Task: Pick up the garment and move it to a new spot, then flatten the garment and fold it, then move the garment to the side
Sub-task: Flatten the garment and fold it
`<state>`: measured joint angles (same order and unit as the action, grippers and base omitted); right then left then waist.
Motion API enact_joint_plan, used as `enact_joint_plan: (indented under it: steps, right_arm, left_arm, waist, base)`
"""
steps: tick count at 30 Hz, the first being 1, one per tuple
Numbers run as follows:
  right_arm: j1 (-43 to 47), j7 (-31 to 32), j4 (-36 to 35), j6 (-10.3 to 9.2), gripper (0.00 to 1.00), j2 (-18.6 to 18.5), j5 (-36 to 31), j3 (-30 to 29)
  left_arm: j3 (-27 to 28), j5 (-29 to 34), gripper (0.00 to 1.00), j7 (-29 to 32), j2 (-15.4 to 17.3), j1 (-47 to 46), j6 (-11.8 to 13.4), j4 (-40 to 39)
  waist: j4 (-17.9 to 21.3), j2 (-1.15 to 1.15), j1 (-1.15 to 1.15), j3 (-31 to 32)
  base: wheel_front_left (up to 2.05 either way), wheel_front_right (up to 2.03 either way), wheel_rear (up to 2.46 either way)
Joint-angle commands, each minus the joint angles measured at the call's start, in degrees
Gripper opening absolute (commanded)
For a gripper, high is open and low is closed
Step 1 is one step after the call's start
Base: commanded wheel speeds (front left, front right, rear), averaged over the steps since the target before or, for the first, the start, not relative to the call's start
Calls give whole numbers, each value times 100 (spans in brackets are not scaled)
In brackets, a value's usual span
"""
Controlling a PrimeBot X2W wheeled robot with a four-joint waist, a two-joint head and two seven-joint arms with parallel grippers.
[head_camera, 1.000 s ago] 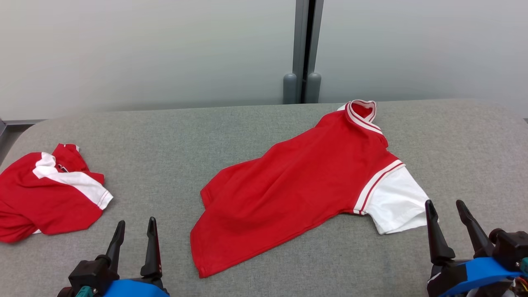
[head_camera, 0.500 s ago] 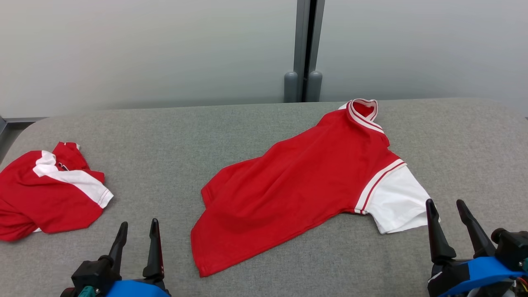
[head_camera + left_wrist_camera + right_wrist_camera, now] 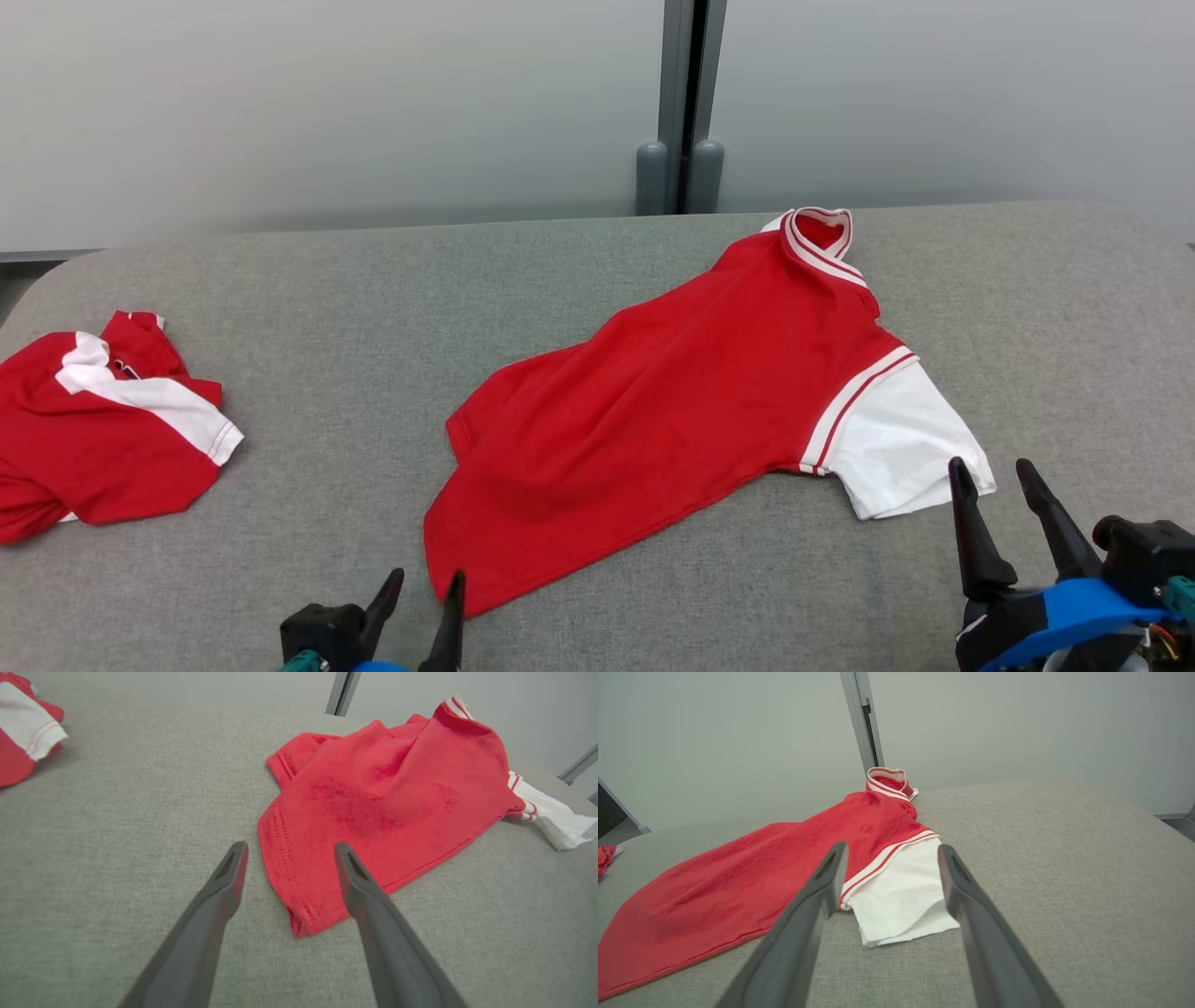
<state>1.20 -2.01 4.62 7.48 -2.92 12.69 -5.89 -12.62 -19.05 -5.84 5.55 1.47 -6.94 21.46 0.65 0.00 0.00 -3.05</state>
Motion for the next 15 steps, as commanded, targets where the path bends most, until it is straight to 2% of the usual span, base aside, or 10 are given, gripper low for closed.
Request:
enact_joint_plan:
  steps: [1,6,15]
  right_arm:
    - [-131,20,65,3,100,4,-27,6]
    - [-244,-64,246,3,100,3,-40,27]
    - [-342,-108,348,3,100,3,10,101]
  left_arm:
    - [-55,-62,100,100,15,68,-24,78]
    - [-165,-162,100,375,-25,-1,26,364]
    - [-257,-114,100,414,-76,-458,116,1079]
  waist:
    - [2,0,0,-18]
    - [-2,0,0,-61]
    - [-4,0,0,-146]
  base:
    - [0,0,0]
    - [0,0,0]
    - [0,0,0]
